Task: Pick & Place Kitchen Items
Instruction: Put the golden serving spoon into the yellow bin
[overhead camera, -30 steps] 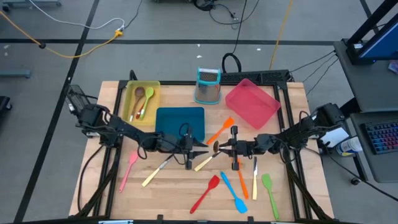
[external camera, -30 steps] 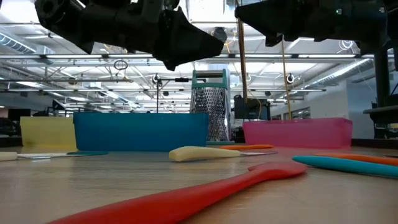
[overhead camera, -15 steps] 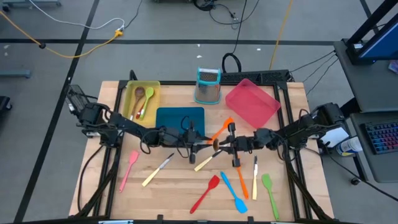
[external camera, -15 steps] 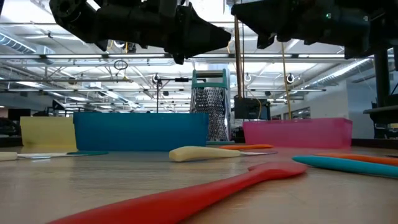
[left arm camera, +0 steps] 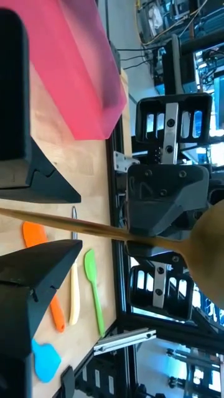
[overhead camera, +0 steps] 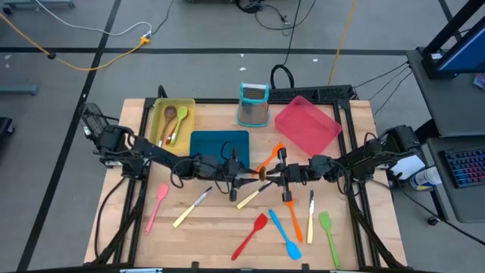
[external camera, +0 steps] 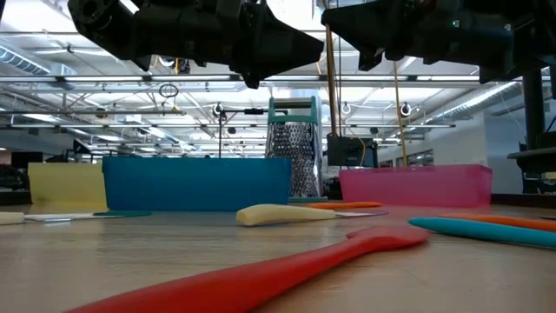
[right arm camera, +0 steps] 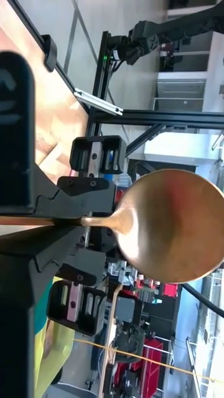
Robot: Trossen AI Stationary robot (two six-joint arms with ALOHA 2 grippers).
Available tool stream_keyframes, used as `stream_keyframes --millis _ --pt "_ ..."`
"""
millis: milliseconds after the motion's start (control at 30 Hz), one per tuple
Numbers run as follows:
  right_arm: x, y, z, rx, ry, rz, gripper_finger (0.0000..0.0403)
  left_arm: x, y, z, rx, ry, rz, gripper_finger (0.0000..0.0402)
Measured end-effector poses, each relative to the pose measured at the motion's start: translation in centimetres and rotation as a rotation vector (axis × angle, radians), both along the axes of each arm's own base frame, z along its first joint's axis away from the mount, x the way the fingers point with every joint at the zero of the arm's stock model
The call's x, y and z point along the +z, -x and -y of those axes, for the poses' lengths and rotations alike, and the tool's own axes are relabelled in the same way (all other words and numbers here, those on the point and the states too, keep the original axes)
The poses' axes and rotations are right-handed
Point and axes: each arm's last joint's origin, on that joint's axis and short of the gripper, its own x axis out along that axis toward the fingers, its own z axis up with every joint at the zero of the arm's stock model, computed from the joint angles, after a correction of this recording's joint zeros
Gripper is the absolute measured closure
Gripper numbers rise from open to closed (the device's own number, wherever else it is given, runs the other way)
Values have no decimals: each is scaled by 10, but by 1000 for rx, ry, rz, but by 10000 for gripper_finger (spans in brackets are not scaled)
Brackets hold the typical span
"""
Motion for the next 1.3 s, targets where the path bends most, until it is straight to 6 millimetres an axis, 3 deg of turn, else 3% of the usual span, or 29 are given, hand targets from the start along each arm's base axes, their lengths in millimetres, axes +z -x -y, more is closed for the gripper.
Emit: stream_keyframes --millis 567,867,1100,1300 --pt "-1 0 0 0 -15 -8 394 12 -7 2 -30 2 28 293" --pt "-1 0 0 -1 -14 -11 394 -7 -18 0 -1 -4 -5 293" --pt "-2 0 0 -6 -10 -24 394 -9 -23 -1 50 -16 -8 294" --pt "-2 0 0 -6 -12 -25 394 -9 -22 2 43 -32 -10 346"
